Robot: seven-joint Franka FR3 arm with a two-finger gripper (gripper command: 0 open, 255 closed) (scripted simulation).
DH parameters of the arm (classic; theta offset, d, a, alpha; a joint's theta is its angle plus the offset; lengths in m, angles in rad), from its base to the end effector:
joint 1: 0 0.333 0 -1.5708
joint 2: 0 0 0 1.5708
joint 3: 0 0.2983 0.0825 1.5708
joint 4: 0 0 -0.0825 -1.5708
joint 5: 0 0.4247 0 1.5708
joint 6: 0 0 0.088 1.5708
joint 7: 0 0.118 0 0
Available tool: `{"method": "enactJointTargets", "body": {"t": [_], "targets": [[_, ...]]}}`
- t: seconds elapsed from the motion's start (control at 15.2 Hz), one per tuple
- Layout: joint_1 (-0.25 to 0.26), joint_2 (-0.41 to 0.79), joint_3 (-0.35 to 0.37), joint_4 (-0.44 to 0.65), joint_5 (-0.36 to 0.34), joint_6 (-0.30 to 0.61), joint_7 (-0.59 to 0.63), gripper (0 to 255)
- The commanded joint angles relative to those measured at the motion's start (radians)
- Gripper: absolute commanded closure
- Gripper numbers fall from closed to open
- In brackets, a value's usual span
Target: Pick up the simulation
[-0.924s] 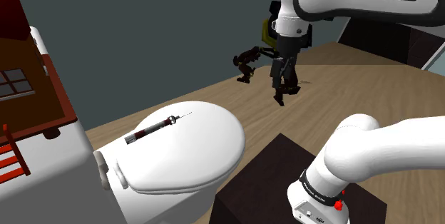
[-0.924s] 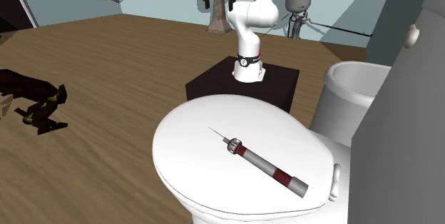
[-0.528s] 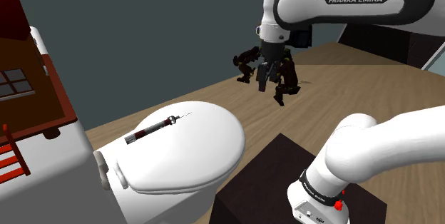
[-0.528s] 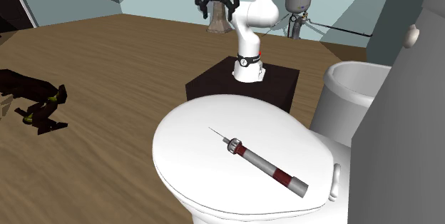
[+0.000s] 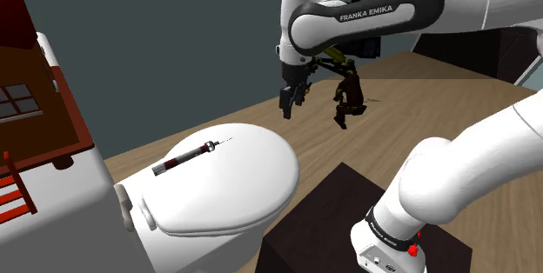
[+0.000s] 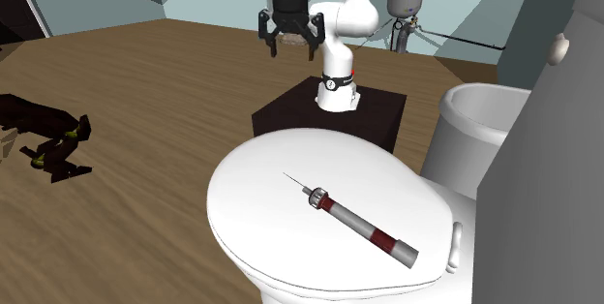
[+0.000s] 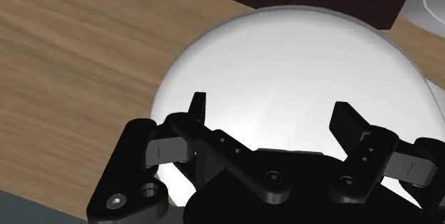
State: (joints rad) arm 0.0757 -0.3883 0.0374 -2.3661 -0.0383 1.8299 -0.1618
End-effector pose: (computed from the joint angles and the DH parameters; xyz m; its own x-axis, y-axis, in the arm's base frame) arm 0.4533 0.0479 0.4183 0.9491 0.2747 -0.1539 0.2816 -0.9592 0.0248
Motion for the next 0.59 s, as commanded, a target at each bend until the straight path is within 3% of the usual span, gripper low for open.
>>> {"method": "enactJointTargets", "body": {"t": [0.0,0.53], "targets": [[0.011,0.077,0.010,0.033,-0.001,0.047,-0.010,0],[0.055,0.366,0.057,0.197,-0.022,0.175,-0.034,0]]}}
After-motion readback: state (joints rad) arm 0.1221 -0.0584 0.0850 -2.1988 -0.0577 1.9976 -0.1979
